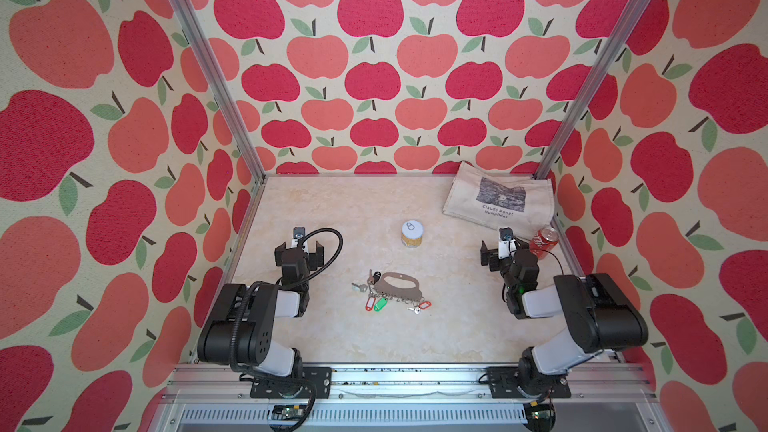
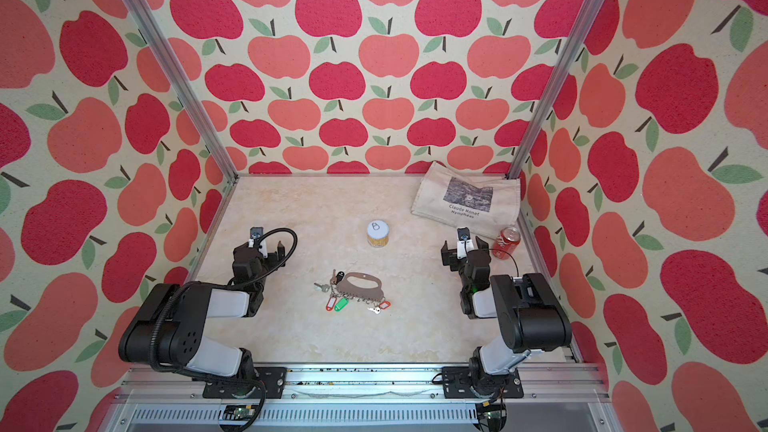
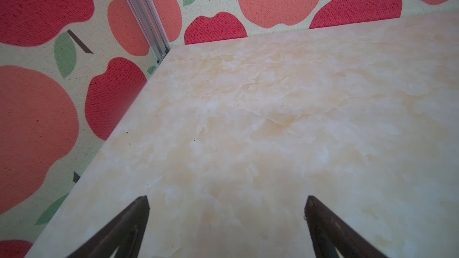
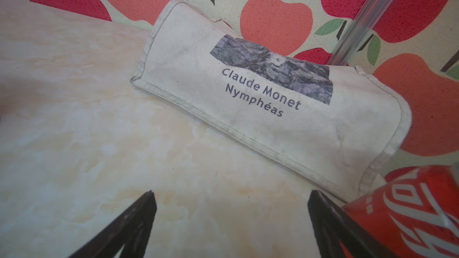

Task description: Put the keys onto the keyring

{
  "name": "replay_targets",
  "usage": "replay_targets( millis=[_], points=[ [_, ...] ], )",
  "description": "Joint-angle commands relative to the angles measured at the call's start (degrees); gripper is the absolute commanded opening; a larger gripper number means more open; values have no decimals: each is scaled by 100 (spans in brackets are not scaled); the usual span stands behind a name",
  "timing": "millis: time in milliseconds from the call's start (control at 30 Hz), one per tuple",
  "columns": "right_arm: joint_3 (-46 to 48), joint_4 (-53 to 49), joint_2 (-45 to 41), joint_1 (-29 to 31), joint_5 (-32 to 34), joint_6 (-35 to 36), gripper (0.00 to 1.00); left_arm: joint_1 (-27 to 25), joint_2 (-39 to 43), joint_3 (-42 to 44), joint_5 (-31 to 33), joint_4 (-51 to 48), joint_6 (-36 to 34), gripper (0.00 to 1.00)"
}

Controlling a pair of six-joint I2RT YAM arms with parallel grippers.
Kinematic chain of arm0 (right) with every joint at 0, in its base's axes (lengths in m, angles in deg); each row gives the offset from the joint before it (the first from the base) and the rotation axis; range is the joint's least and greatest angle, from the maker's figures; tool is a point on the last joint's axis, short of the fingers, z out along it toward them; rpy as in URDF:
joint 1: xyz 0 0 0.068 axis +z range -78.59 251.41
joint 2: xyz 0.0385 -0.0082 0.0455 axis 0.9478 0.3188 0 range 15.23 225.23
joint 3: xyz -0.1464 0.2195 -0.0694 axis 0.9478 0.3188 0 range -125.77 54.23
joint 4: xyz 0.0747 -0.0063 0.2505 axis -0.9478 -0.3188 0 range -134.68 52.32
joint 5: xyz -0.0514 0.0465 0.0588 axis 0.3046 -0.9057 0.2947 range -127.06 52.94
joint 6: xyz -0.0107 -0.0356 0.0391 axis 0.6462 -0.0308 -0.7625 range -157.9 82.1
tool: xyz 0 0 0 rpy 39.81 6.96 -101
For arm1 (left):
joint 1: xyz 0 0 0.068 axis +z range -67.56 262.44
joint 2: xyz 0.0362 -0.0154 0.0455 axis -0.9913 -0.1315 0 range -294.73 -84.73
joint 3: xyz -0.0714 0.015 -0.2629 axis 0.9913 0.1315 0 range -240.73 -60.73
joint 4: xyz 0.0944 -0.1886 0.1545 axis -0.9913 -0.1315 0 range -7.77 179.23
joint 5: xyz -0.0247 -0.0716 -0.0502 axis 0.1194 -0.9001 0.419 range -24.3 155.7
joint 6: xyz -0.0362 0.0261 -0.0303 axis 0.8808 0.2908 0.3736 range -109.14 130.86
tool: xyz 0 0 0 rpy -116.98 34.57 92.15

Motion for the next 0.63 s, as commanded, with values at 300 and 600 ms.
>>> replay_targets(
  millis=[300,600],
  points=[
    [274,1280,274,212,749,28,99,312,-329,63,-71,775,524,100],
    [184,1079,230,170,824,-31,99,327,-514,-10,19,866,542,99]
  ],
)
